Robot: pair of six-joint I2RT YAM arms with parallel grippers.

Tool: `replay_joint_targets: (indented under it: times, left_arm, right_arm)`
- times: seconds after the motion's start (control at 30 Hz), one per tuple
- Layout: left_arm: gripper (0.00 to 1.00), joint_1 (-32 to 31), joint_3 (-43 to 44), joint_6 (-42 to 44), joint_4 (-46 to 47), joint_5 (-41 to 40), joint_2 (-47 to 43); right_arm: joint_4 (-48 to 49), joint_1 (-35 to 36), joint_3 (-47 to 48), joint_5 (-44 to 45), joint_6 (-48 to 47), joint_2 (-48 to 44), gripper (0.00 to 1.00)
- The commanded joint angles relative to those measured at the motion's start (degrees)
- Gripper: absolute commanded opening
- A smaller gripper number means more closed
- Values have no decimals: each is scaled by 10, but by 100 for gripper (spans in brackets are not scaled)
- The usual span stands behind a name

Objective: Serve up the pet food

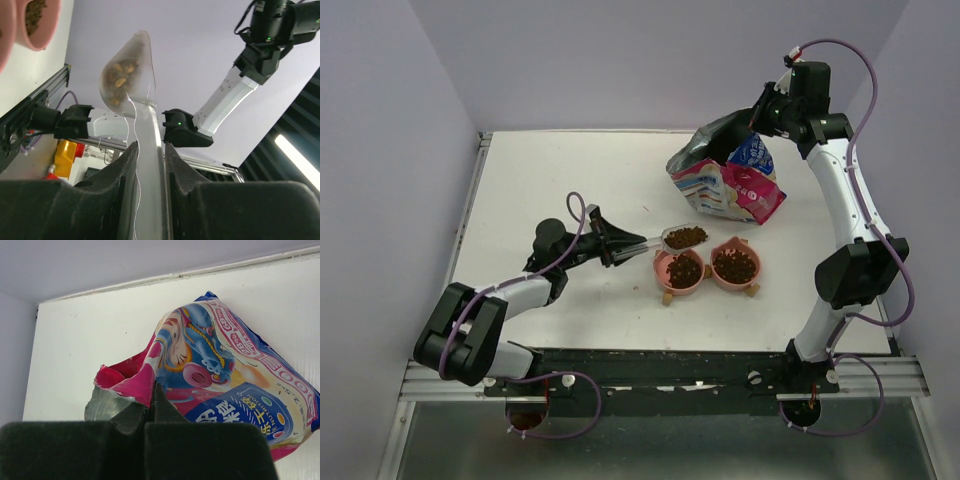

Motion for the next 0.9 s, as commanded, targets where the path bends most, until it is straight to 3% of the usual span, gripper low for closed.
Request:
replay_joint_targets:
  times: [0.0, 0.33, 0.5, 0.67, 0.87]
  left_arm:
    - [0, 6, -43, 11, 11, 28, -16]
    - [0, 33, -97, 66, -60, 36, -27]
    - [0, 47, -72, 150, -238, 32, -68]
    - [0, 53, 16, 279, -469, 20, -85]
    - [0, 54, 80, 356, -600, -1, -62]
  right_arm:
    - [94, -2, 41, -30, 11, -27, 0]
    - [94, -2, 36, -29, 10, -29, 0]
    - [96, -2, 30, -30, 10, -32, 0]
    - [97, -2, 26, -29, 8, -34, 0]
    - [97, -2, 26, -29, 7, -37, 0]
